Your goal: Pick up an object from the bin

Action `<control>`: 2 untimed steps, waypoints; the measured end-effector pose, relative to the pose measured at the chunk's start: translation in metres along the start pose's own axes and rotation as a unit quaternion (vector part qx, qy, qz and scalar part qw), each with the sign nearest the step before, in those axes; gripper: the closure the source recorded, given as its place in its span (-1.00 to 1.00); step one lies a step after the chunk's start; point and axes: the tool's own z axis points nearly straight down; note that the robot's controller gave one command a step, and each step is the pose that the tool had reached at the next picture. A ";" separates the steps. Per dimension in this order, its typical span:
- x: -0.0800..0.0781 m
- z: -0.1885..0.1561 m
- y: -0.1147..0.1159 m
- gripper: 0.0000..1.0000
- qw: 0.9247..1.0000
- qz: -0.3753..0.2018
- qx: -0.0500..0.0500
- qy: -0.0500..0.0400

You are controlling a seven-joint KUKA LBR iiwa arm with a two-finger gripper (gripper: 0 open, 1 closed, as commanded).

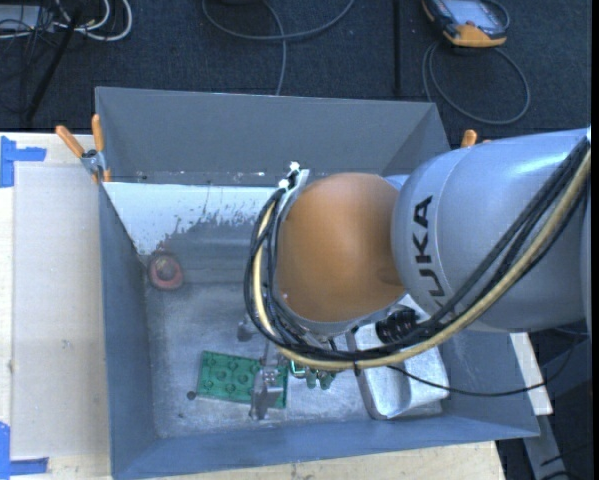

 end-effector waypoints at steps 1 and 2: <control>-0.024 0.131 -0.008 -1.00 0.995 0.096 -0.002 -0.005; -0.024 0.128 -0.007 1.00 0.995 0.096 -0.003 -0.004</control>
Offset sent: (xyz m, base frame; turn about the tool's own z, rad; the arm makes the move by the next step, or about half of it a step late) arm 0.0215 -0.0080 -0.1300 0.1904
